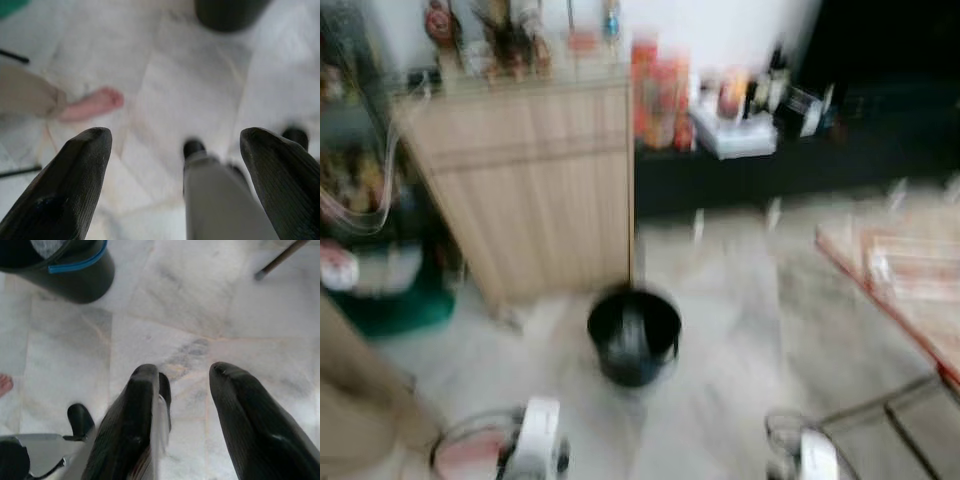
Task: Picking trash to rubbish bin
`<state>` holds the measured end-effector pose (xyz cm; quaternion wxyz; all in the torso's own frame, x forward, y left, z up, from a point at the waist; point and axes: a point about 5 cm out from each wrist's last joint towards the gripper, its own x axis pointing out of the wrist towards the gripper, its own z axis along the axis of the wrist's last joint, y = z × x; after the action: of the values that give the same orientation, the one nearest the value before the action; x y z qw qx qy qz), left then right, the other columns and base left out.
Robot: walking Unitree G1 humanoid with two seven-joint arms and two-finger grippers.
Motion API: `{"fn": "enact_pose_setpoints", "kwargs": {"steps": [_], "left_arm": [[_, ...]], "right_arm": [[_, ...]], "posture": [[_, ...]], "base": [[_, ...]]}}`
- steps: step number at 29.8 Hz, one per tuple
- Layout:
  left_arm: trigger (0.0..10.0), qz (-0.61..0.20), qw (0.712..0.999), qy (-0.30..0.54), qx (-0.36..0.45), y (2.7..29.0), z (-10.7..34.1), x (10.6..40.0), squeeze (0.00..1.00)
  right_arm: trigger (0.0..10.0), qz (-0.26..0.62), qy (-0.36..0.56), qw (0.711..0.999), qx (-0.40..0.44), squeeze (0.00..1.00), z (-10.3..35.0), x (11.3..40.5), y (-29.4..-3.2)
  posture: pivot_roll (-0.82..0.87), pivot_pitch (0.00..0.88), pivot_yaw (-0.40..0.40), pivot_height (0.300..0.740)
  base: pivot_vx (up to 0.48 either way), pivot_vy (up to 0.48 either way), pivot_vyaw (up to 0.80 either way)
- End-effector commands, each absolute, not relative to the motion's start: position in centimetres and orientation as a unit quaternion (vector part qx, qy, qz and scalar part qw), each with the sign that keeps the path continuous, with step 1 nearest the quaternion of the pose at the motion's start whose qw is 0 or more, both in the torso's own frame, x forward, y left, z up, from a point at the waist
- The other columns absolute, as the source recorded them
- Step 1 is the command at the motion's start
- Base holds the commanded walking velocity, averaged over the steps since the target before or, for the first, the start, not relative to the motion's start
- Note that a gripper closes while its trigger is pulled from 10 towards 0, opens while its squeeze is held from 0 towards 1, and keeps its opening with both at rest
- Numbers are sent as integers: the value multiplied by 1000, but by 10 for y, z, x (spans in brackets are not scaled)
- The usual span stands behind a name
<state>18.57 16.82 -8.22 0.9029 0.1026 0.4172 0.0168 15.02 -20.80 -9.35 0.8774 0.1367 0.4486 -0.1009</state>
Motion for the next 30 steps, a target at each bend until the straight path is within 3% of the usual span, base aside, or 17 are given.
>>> {"fn": "enact_pose_setpoints", "kwargs": {"steps": [1, 6, 30], "left_arm": [[10000, 8, 905, 410, 112, 166, -79, 192, 0], [10000, 7, 906, 409, 113, 166, -79, 192, 0], [10000, 7, 905, 410, 113, 166, -79, 193, 0]], "right_arm": [[10000, -105, 452, 875, 139, 0, -95, 147, -209], [10000, -105, 453, 874, 139, 0, -95, 146, -208], [10000, -106, 451, 875, 139, 0, -95, 147, -209]], "posture": [[-67, 22, -49, 740], [-64, 21, -50, 740], [-58, 11, -50, 740]], "base": [[-251, 0, 0], [-254, 0, 0], [0, 0, 0]]}}
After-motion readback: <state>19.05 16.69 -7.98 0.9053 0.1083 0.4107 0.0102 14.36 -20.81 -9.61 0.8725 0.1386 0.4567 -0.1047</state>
